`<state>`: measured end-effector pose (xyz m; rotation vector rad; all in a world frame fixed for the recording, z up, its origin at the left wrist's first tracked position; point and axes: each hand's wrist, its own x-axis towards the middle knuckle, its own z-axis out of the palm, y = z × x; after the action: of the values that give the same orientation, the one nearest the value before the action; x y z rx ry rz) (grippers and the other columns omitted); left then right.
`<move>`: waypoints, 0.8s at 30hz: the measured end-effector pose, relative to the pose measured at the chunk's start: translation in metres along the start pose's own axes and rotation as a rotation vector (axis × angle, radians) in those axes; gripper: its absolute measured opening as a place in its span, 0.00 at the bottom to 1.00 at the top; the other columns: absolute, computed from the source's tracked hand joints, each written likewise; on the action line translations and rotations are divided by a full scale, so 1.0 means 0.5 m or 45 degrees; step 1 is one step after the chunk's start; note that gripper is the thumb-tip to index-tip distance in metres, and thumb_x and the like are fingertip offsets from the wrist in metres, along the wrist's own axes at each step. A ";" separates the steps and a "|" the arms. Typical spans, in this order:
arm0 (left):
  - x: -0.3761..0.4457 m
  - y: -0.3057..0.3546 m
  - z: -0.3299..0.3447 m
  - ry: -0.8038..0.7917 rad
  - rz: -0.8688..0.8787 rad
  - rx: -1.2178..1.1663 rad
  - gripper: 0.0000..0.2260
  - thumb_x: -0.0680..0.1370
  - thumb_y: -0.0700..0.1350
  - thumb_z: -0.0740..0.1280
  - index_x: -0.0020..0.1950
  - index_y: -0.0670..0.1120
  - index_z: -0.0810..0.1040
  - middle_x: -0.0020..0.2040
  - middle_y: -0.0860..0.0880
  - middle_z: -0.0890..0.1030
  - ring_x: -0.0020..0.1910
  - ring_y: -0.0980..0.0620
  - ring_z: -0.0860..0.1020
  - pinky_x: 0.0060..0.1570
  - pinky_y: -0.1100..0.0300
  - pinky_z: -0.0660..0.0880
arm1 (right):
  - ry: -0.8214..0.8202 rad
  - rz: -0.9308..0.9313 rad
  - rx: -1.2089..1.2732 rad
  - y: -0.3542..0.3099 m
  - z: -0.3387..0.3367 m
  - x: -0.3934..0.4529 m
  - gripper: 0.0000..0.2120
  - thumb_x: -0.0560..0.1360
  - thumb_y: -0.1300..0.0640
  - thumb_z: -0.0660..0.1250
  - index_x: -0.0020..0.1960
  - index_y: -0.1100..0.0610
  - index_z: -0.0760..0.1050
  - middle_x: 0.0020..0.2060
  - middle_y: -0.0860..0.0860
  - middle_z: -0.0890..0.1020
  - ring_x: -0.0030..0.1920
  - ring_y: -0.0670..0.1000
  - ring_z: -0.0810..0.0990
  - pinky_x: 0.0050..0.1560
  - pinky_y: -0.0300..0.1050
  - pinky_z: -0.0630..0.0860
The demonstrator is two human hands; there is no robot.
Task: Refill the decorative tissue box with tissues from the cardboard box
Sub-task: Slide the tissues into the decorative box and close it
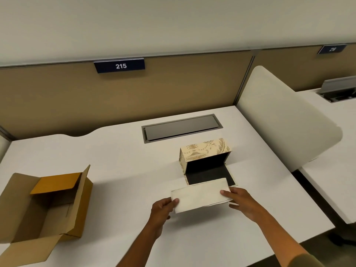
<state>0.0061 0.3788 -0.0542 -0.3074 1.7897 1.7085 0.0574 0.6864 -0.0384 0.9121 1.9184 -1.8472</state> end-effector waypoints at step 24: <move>0.221 0.105 0.230 0.345 -0.217 -0.186 0.04 0.79 0.46 0.68 0.46 0.46 0.79 0.51 0.45 0.80 0.54 0.44 0.77 0.59 0.46 0.74 | -0.093 0.102 -0.078 -0.090 -0.164 0.283 0.19 0.74 0.49 0.72 0.60 0.58 0.78 0.56 0.55 0.82 0.59 0.57 0.79 0.61 0.52 0.76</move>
<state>-0.0765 0.5242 -0.0711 -0.7644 1.7689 1.7431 -0.0603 0.7994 -0.0846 0.8764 1.8566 -1.7426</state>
